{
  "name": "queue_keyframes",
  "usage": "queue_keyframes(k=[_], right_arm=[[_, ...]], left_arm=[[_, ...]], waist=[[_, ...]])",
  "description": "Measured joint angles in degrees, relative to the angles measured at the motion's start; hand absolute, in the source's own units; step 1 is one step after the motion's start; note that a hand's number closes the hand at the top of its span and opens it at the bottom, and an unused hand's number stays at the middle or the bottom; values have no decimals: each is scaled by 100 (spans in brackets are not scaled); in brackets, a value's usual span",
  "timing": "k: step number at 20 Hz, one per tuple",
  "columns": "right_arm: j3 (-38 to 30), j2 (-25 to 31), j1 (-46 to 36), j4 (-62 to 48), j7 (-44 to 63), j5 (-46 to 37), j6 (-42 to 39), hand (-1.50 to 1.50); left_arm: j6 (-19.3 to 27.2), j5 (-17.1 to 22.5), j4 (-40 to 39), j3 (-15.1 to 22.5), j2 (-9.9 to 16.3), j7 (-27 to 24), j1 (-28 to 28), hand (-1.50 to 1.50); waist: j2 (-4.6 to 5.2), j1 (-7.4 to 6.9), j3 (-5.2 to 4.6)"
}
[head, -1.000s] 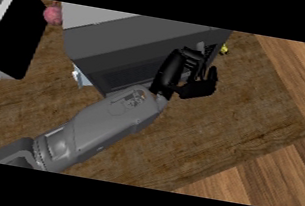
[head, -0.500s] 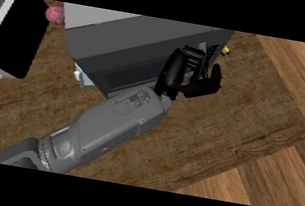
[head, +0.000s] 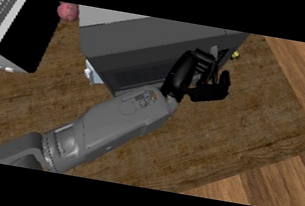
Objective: Pick up the milk, place it into the microwave and close the microwave
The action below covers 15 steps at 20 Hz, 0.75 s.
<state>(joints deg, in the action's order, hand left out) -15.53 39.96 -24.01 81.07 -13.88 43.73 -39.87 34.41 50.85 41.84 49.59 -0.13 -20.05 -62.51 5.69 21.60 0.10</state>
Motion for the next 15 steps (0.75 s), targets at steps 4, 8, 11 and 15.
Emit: queue_keyframes(k=[4, 8, 11, 15], right_arm=[[-125, 92, 32, 6, 23, 81, 38, -150], [-229, 181, 112, 33, 62, 170, 46, -150], [-292, 228, 178, 55, 89, 218, 64, -150], [-362, 286, 281, 101, 129, 291, 64, -150]], left_arm=[[-233, 77, -46, 185, 1, 13, -105, 150], [-423, 167, -60, 307, 3, -39, -120, -150], [-532, 254, -32, 370, 3, -99, -119, -150], [-670, 527, 104, 263, 4, -243, -55, -150]], waist=[[9, -129, 1], [-4, -253, -5], [-12, -358, -9], [-48, -457, -22]])
